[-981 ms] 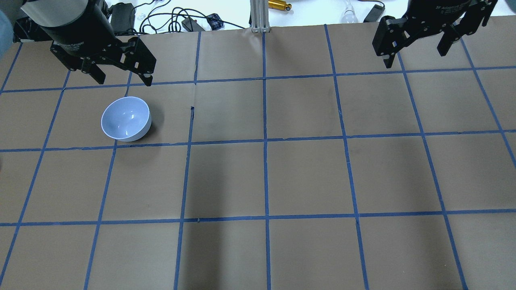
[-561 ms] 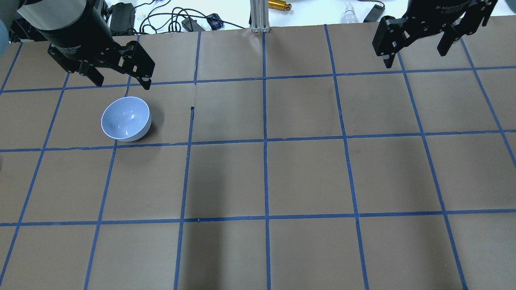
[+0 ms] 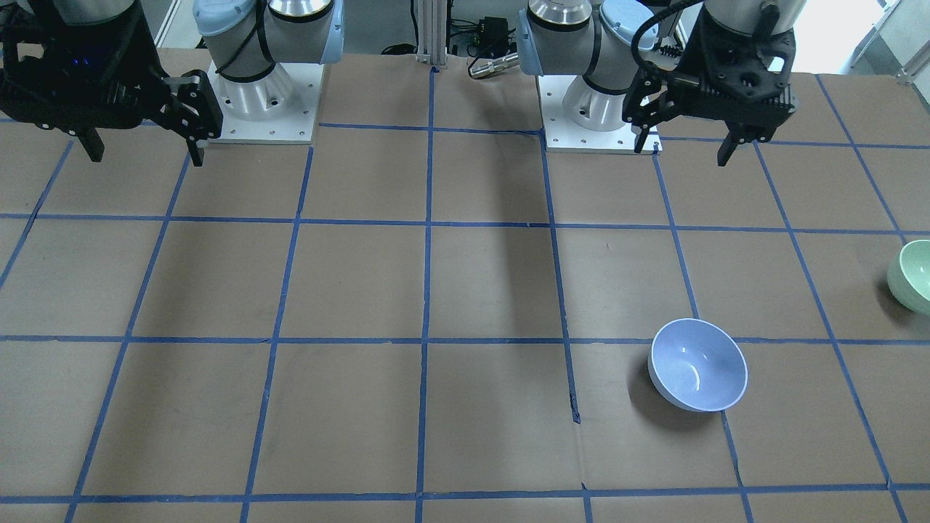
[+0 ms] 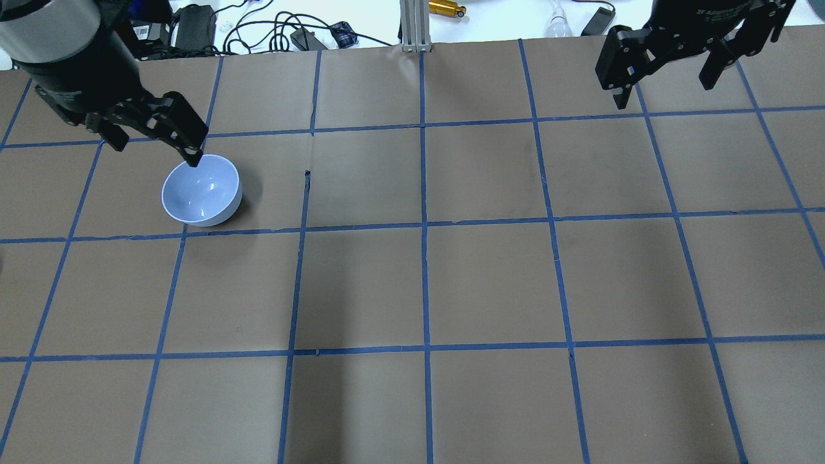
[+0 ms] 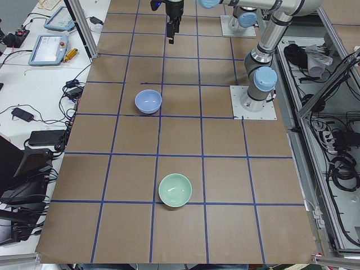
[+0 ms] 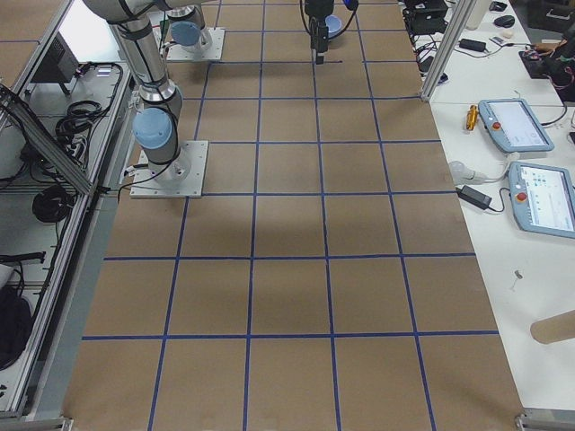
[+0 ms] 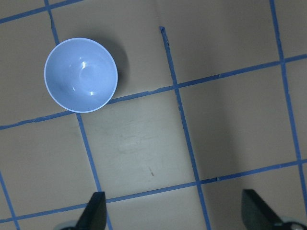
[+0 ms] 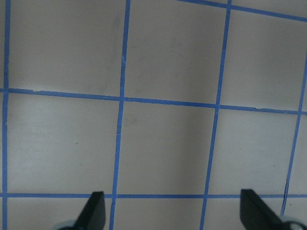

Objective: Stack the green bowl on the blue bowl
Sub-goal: 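Move the left gripper away from the blue bowl toward the robot's side, then lower the left gripper to the green bowl near the robot's base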

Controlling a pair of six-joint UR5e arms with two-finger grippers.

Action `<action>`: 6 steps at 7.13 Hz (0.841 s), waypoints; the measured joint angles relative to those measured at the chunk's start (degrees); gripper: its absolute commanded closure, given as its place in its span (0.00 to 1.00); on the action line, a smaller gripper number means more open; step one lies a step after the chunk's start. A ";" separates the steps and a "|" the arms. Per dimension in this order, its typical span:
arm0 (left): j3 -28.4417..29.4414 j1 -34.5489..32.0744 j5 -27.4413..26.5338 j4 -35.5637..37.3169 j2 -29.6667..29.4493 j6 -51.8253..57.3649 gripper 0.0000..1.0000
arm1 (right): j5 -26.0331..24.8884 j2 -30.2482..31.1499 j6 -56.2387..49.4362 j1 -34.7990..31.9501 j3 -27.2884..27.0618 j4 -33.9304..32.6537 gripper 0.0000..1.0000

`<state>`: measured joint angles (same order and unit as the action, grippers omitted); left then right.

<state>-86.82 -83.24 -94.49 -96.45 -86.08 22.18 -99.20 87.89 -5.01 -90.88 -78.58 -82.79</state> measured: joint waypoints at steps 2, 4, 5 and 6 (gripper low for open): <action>-0.99 7.07 -0.35 -0.75 0.19 10.88 0.00 | -0.01 0.00 0.00 0.00 0.00 0.00 0.00; -3.32 17.55 0.06 -0.60 -0.06 24.82 0.00 | 0.01 0.00 0.00 0.00 0.00 0.00 0.00; -5.00 23.06 0.39 -0.27 -0.48 31.45 0.00 | 0.01 0.00 0.00 0.00 0.00 0.00 0.00; -6.69 27.73 0.51 1.38 -0.92 39.52 0.00 | 0.02 0.00 0.00 0.00 0.00 0.00 0.00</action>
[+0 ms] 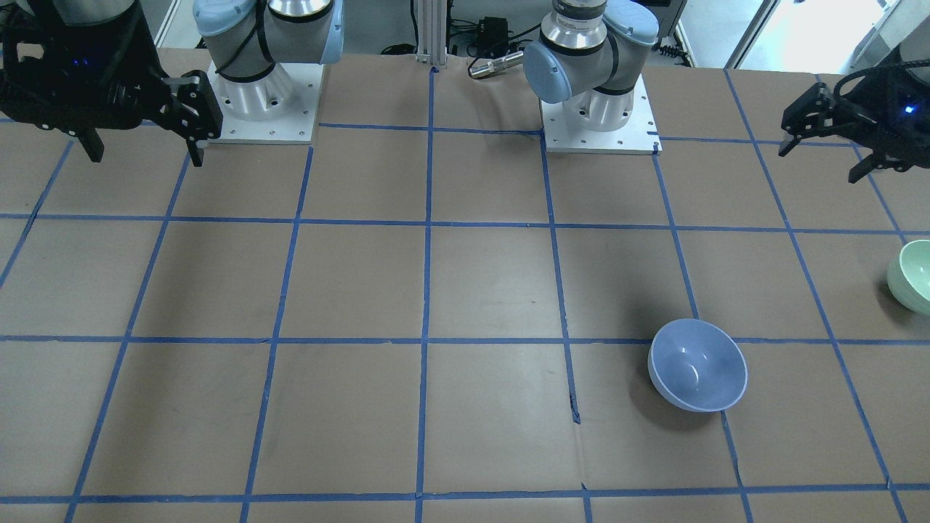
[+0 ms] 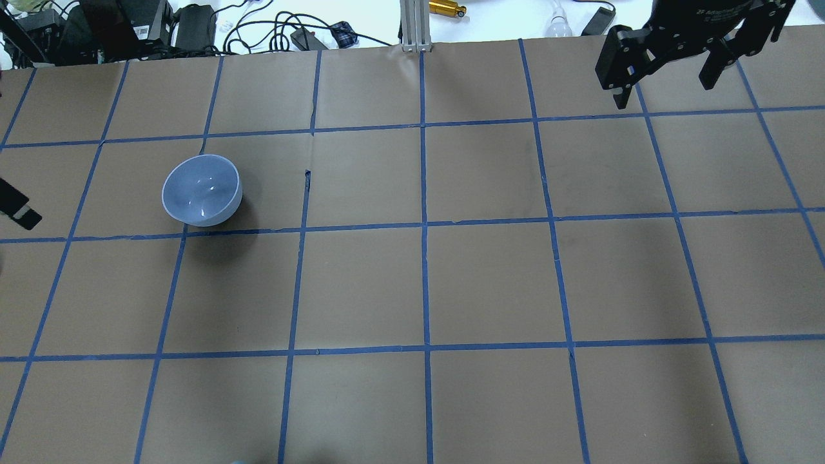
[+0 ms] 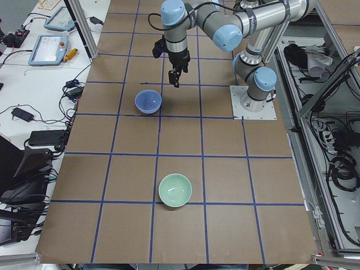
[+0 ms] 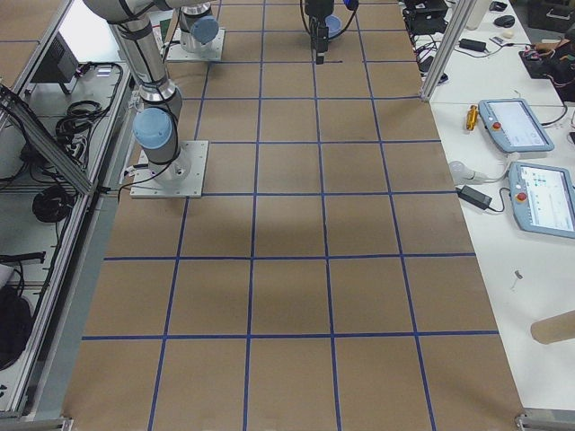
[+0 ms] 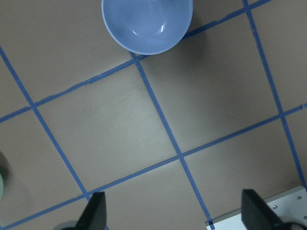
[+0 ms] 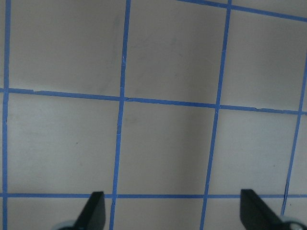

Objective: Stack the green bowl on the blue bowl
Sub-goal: 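Lower the left gripper to the green bowl near the robot's base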

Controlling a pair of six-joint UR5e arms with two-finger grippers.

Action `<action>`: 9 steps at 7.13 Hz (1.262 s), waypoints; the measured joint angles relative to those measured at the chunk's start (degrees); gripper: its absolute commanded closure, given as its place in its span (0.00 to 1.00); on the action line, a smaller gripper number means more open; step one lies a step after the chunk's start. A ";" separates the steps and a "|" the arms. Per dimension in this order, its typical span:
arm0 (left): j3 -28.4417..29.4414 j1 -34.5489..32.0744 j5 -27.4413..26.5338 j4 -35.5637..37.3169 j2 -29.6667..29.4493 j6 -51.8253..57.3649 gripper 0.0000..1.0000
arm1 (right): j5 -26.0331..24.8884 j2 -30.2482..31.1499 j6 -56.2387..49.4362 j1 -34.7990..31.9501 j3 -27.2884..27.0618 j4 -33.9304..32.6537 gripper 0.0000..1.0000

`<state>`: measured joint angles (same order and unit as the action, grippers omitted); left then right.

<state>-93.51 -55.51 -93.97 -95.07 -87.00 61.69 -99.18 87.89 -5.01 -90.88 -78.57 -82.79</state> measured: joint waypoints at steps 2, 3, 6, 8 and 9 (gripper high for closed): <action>-3.76 8.66 -0.04 4.79 -0.56 17.92 0.00 | -0.02 0.00 0.00 0.00 0.00 0.00 0.00; -6.11 13.00 -0.02 7.58 -0.97 25.75 0.00 | -0.01 0.00 0.00 0.00 0.00 0.00 0.00; -11.75 23.12 0.10 22.07 -5.55 48.70 0.00 | -0.03 0.00 0.00 0.00 0.00 0.00 0.00; -10.70 26.60 0.08 29.11 -11.11 59.93 0.00 | -0.03 0.00 0.00 0.00 0.00 0.00 0.00; -8.96 27.79 0.02 30.57 -14.32 63.82 0.00 | -0.04 0.00 0.00 0.00 0.00 0.00 0.00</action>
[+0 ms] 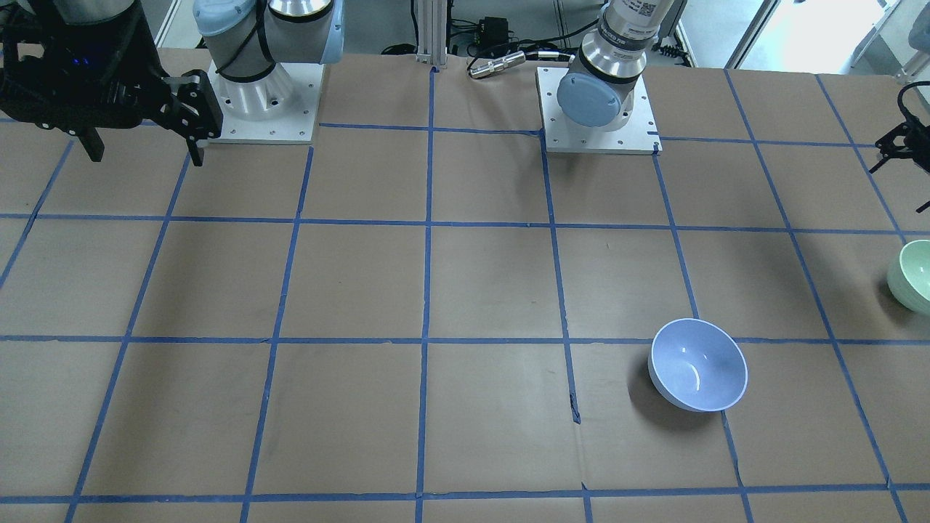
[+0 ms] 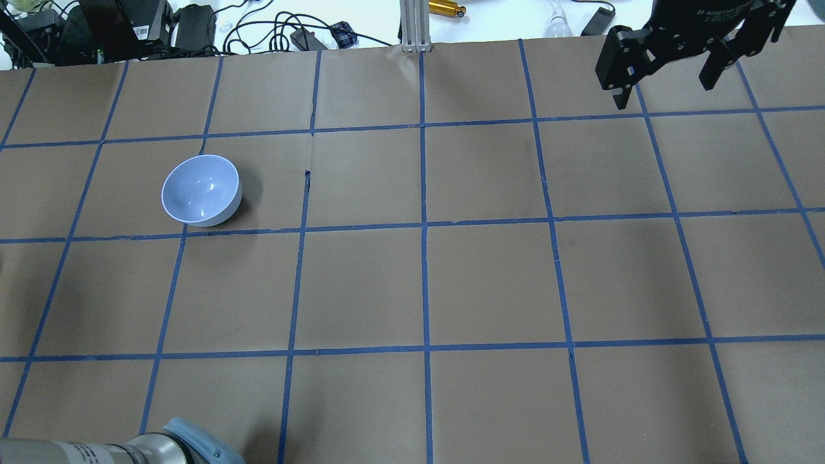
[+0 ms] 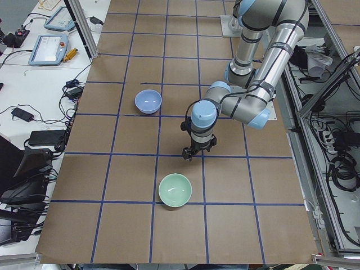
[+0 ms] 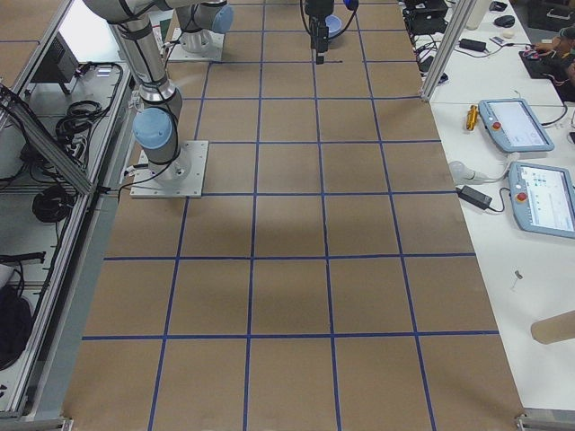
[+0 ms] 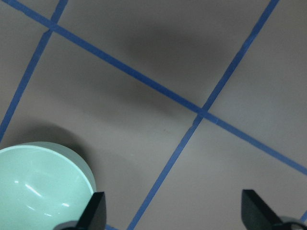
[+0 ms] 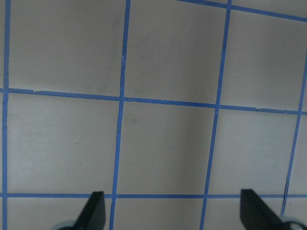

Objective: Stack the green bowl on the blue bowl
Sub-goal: 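Lower the left gripper to the green bowl near the robot's base, then close the left gripper on the rim of the green bowl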

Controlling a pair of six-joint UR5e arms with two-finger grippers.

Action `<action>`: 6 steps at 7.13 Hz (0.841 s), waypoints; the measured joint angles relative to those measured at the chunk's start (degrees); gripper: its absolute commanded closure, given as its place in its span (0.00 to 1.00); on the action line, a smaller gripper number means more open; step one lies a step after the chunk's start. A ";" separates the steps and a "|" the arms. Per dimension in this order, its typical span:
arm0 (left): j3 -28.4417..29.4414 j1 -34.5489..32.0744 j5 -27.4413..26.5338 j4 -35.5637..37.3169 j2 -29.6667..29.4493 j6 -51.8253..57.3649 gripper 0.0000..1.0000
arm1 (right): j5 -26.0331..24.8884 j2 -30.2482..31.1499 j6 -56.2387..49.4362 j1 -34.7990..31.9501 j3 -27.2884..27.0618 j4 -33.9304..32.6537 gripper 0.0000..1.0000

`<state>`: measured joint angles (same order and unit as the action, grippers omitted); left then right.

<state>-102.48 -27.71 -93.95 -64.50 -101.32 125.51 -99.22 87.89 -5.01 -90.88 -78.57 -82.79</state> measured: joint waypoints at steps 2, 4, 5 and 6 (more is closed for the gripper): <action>4.16 1.52 0.04 2.04 -6.24 5.14 0.02 | 0.03 0.00 0.00 0.00 0.00 0.00 0.00; 8.68 1.83 1.20 2.50 -11.37 7.82 0.00 | 0.02 0.00 0.00 0.00 0.00 0.00 0.00; 9.94 1.86 2.94 3.41 -13.66 10.05 0.00 | 0.03 0.00 0.00 0.00 0.00 0.00 0.00; 10.52 1.87 4.38 5.35 -15.64 12.27 0.00 | 0.03 0.00 0.00 0.00 0.00 0.00 0.00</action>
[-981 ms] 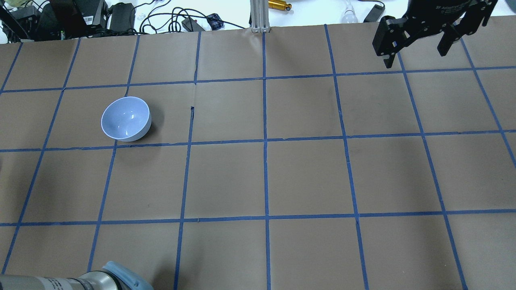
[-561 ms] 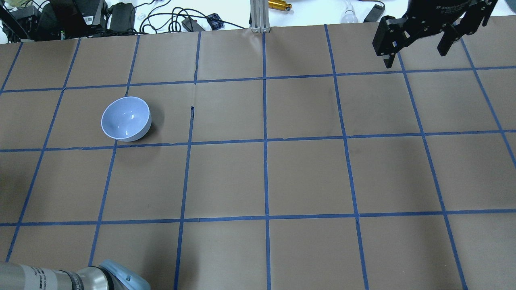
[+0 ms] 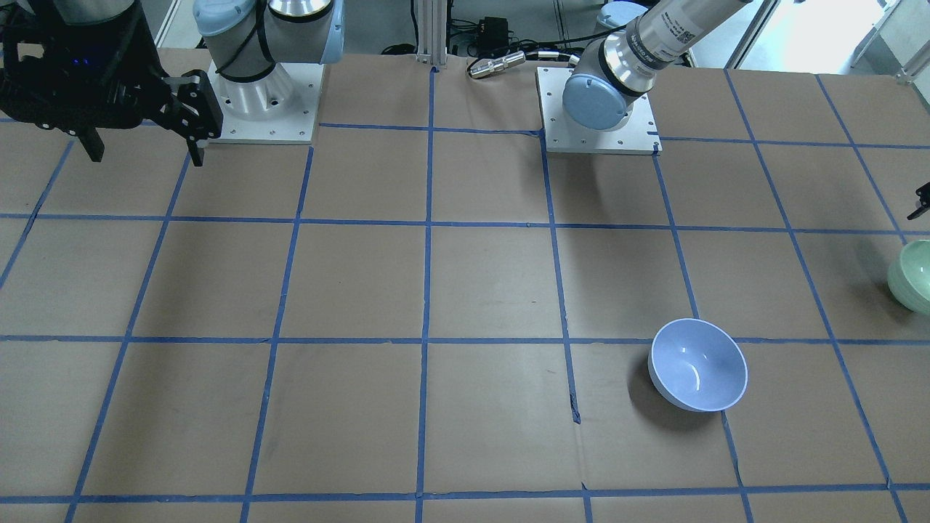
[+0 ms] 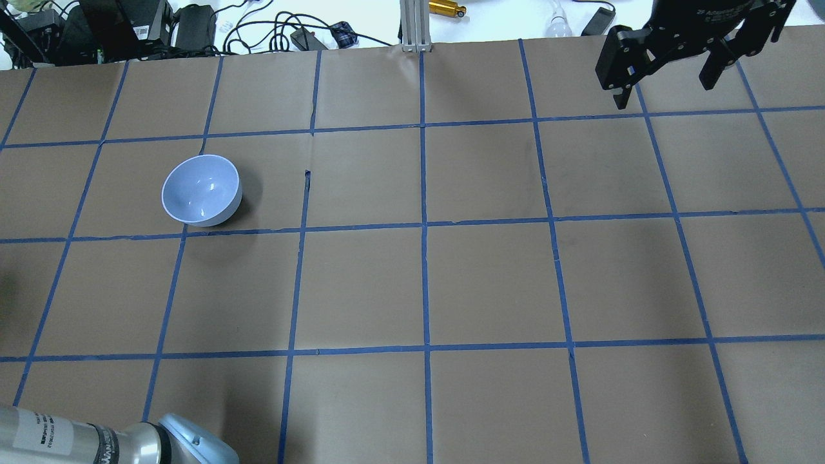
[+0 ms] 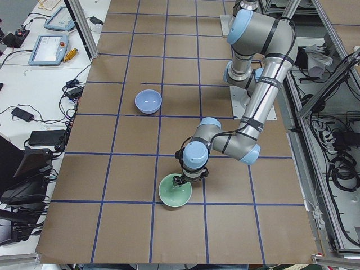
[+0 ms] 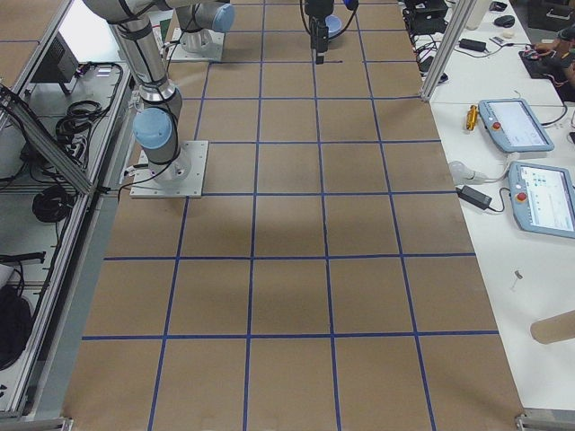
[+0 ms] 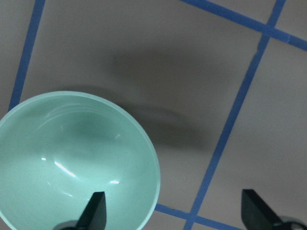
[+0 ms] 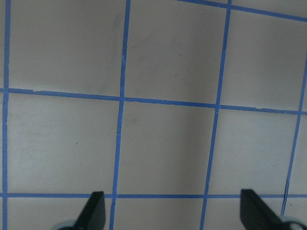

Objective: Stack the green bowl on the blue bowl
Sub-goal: 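Close the left gripper on the rim of the green bowl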

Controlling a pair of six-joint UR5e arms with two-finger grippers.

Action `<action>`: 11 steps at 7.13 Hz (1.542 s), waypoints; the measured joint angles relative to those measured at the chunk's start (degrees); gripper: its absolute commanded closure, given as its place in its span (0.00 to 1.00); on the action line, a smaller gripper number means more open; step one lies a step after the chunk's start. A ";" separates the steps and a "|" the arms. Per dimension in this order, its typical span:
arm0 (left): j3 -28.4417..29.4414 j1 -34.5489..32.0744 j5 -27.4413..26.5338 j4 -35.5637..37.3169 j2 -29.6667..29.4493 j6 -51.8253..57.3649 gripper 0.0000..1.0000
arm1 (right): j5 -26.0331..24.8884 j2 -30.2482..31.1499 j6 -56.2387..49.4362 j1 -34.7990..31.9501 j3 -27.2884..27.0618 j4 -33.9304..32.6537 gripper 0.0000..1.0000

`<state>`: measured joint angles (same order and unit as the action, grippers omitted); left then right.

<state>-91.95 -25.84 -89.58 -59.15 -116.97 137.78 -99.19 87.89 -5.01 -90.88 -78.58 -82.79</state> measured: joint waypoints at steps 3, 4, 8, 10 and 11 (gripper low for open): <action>-0.06 0.03 0.45 2.40 -3.06 4.88 0.00 | 0.01 0.00 0.00 0.00 0.00 0.00 0.00; -0.29 0.05 0.25 2.44 -3.45 6.13 0.00 | 0.03 0.00 0.00 0.00 0.00 0.00 0.00; -0.46 0.38 0.10 2.53 -4.91 10.76 0.08 | -0.04 0.00 0.00 0.00 0.00 0.00 0.00; -0.57 0.65 0.10 2.54 -5.01 11.05 0.18 | -0.04 0.00 0.00 0.00 0.00 0.00 0.00; -0.68 0.81 0.10 2.55 -5.00 11.11 0.30 | -0.02 0.00 0.00 0.00 0.00 0.00 0.00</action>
<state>-92.64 -25.04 -89.47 -56.60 -121.97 148.89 -99.21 87.89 -5.01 -90.88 -78.57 -82.79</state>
